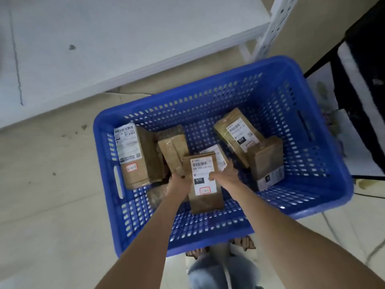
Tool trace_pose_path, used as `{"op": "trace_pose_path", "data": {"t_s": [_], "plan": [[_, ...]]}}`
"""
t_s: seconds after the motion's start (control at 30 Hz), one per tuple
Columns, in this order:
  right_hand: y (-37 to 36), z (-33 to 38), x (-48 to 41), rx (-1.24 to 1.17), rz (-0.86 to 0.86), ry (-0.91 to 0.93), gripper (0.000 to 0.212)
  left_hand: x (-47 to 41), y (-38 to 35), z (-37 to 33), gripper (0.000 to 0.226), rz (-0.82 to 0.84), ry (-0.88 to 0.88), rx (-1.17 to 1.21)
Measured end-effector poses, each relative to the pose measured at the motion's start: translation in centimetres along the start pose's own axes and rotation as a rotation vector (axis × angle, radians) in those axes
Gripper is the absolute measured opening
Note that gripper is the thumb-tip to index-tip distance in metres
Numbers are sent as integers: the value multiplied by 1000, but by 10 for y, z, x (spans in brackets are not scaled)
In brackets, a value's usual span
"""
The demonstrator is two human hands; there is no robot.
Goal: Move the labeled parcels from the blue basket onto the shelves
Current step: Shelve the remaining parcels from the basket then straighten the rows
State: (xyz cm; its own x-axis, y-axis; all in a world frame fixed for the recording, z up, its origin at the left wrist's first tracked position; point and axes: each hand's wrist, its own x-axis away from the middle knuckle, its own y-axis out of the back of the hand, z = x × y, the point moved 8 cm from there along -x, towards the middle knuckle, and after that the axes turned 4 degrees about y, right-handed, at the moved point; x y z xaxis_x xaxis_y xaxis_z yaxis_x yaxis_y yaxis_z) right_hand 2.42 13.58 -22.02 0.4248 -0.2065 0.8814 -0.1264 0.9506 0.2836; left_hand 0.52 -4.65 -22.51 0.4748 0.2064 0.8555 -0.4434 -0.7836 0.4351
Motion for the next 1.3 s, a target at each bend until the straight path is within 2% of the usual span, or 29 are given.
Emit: {"op": "trace_pose_path", "data": {"t_s": [0.1,0.17,0.27,0.33,0.43,0.53,0.63,0.77,0.9,1.03,1.2,1.3], "plan": [[-27,-20,-27,2,55,-25,108,-28,-24,28,71,21,38,123],[-39,-32,-43,-22,94,-23,102,-39,-39,37,68,71,40,150],[-48,-40,-50,-137,138,-19,66,-49,-57,42,58,196,56,197],[-47,-38,-44,-212,150,-24,52,-50,-62,39,56,246,46,243],[-31,-23,-25,-341,140,-16,41,-35,-45,28,60,209,80,289],[-1,18,14,-470,62,45,25,10,0,-8,49,92,33,366],[23,71,66,-543,14,96,38,75,56,-55,45,-3,-62,467],[50,137,156,-649,33,152,36,169,135,-110,44,-134,-214,400],[83,197,243,-658,43,300,29,253,195,-151,42,-133,-295,451],[106,245,329,-684,51,375,34,331,250,-181,42,-155,-349,466],[116,285,422,-688,142,497,29,420,305,-203,38,-200,-470,506],[119,299,469,-690,180,564,34,467,328,-201,39,-245,-516,523]]}}
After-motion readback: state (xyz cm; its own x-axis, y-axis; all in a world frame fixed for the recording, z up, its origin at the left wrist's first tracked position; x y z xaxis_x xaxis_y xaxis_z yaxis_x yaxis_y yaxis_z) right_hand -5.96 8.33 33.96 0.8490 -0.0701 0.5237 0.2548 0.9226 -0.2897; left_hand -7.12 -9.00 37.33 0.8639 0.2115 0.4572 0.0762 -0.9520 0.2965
